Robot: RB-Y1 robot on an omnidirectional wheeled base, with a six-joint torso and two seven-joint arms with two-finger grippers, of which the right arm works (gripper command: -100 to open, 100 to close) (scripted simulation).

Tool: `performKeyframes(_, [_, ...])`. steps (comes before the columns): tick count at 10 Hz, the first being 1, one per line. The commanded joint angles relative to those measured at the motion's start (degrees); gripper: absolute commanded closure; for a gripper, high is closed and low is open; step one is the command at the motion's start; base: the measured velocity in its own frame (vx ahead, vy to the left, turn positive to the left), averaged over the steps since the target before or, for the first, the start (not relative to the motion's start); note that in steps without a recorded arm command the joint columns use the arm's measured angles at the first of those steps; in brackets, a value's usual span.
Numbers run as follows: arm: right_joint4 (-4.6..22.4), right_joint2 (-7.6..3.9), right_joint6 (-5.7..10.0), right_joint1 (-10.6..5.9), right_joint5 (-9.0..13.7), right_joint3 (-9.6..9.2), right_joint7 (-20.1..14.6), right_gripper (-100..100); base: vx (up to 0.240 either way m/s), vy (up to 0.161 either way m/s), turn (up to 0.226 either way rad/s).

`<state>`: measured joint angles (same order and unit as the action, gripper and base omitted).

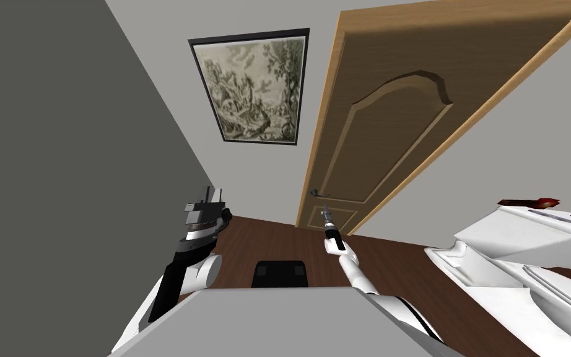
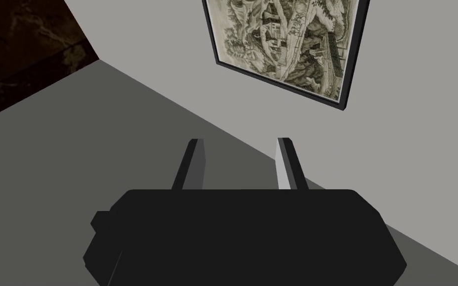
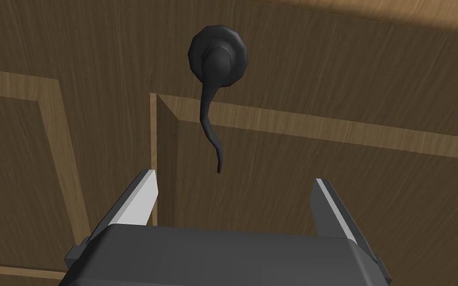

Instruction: Pull the door open

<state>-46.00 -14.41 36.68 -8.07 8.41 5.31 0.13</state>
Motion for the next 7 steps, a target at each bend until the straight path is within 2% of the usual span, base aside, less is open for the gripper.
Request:
performKeyframes(1, [1.74,-0.18,0.43,-0.62,0.30,0.12,-0.17,-100,0.042,-0.062,0.095])
performKeyframes(5, [7.36,-0.95,1.34,-3.03,1.33,0.56,-0.79,-100,0.062,-0.068,0.119])
performKeyframes(6, [6.38,-0.87,1.25,-2.50,1.17,0.47,-0.75,-100,0.043,-0.033,0.021])
performKeyframes(7, [6.84,-1.64,1.70,-2.09,1.43,0.81,-1.39,-100,0.111,-0.014,0.091])
